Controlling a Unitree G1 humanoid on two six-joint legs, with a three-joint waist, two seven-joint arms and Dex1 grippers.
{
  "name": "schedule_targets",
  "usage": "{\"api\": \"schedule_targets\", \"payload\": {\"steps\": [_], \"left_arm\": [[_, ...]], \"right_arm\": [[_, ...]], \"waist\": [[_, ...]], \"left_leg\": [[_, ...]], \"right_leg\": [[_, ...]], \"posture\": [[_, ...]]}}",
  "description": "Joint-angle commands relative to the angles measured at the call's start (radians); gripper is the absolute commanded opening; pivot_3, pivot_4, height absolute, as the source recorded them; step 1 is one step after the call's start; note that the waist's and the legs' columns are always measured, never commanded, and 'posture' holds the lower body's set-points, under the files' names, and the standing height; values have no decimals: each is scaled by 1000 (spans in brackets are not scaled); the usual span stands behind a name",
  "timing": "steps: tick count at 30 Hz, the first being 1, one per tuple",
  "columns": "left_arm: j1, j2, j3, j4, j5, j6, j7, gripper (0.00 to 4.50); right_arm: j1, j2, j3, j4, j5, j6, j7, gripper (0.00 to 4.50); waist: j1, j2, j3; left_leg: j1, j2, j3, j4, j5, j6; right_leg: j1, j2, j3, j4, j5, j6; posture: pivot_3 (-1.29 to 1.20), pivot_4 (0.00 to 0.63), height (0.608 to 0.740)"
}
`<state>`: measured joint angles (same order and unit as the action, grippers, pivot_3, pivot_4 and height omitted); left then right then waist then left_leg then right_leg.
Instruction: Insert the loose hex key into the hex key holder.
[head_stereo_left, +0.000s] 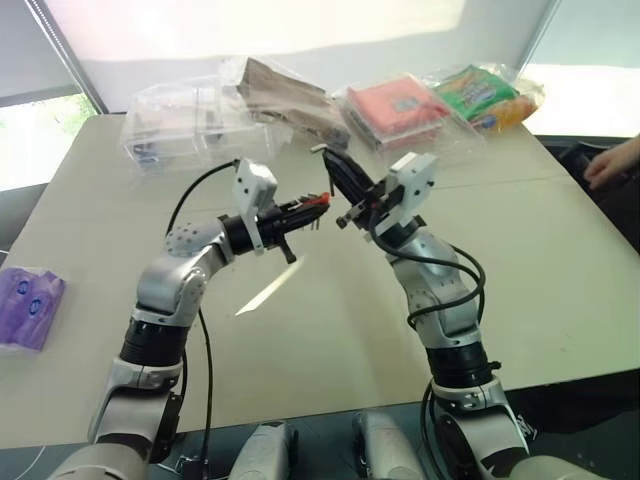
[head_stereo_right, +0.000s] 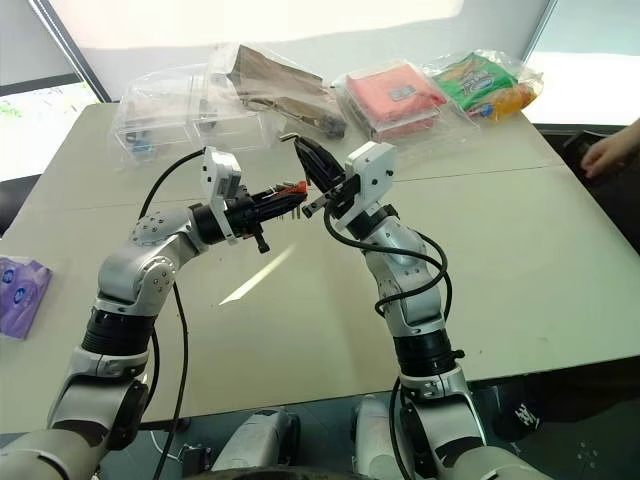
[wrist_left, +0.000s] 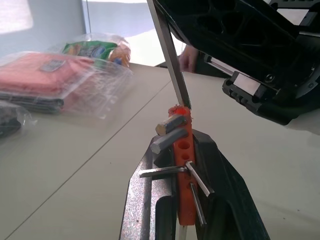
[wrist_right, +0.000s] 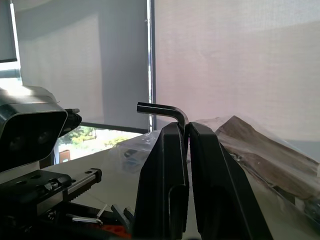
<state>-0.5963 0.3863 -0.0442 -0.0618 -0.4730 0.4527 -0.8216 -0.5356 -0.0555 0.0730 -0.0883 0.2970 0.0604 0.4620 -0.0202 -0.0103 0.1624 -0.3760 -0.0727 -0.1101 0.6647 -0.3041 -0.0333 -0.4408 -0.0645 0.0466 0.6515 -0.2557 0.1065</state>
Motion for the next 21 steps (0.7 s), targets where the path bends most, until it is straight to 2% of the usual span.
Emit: {"api": "schedule_targets", "payload": {"steps": [1,21], "left_arm": [[-14,-1,19,-48,-22,1,0,0],[-13,-18,25,-38,-31,-3,16,0]], "right_arm": [[-31,16,2,-24,4,-20,-7,17],[-34,24,19,-25,3,-20,-5,17]], "waist": [[0,0,0],[0,0,0]], "left_leg": [[0,0,0,0,0,0],[0,0,0,0,0,0]], "right_leg": [[0,0,0,0,0,0],[0,0,0,0,0,0]], "posture": [[0,150,740],[0,150,740]]}}
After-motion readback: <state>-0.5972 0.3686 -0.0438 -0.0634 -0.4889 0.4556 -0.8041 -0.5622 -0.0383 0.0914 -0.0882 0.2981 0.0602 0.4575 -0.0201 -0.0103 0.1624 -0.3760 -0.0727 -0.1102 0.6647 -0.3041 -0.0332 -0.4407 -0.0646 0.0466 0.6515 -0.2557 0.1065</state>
